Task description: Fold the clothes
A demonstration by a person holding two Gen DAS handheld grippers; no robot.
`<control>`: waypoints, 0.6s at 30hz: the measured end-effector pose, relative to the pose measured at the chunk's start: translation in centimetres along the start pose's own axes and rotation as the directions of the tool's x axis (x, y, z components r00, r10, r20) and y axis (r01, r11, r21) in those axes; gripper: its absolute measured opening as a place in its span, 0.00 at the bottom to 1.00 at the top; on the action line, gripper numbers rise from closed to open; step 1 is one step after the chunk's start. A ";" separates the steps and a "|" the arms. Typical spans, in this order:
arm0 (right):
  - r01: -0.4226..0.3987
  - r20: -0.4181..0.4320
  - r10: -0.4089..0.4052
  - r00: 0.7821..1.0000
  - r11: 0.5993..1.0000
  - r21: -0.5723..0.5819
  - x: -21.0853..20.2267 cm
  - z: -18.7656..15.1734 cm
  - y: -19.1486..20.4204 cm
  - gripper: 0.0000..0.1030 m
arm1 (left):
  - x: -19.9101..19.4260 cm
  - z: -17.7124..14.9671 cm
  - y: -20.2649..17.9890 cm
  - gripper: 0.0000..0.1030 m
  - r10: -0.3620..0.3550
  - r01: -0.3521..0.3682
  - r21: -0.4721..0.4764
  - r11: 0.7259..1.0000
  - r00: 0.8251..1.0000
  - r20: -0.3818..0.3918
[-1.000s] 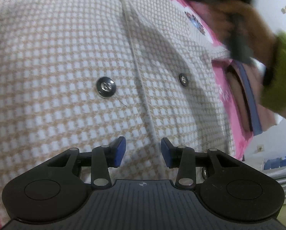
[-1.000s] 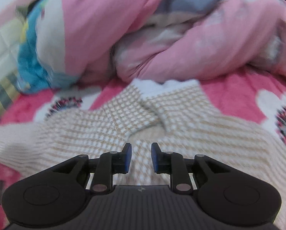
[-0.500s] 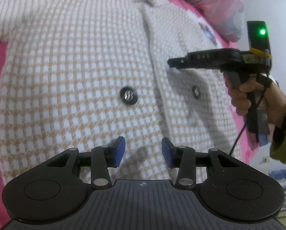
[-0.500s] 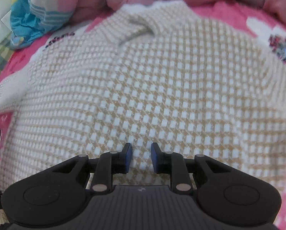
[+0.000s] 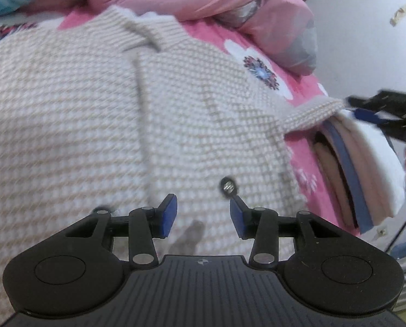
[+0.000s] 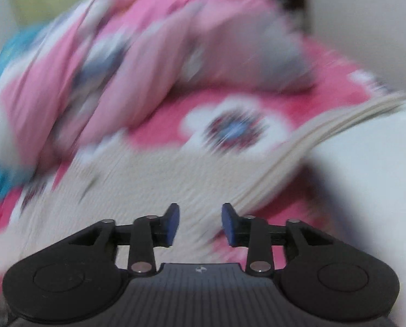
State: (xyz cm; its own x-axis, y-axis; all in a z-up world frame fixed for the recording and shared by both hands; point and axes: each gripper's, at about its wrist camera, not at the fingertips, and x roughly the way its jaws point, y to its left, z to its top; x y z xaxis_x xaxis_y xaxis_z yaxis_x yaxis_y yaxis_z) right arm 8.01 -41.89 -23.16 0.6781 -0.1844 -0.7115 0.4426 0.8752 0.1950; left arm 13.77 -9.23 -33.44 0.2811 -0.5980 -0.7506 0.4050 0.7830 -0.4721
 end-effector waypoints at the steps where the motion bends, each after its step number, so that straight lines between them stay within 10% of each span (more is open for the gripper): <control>1: 0.030 0.034 -0.031 0.999 0.999 0.030 -0.6 1.0 -1.8 0.39 | 0.5 0.0 -0.3 0.41 0.008 -0.008 -0.009 1.000 1.000 -0.005; 8: 0.146 0.147 -0.194 0.970 0.947 0.285 -2.4 7.5 -14.3 0.47 | 4.0 -0.1 -1.9 0.41 0.120 -0.121 -0.015 0.993 0.992 -0.039; 18: 0.078 0.038 -0.116 0.993 0.841 0.536 3.3 11.1 -23.7 0.47 | 4.5 -0.4 -2.2 0.41 0.204 -0.205 -0.065 0.977 0.978 -0.033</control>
State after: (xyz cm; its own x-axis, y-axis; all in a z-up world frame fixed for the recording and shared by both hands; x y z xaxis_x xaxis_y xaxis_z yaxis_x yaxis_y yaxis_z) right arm 6.32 -68.23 -22.62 0.6437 -0.3016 -0.7034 0.7395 0.4819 0.4701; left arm 13.81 -13.57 -35.97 0.3288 -0.4200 -0.8459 0.2813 0.8986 -0.3368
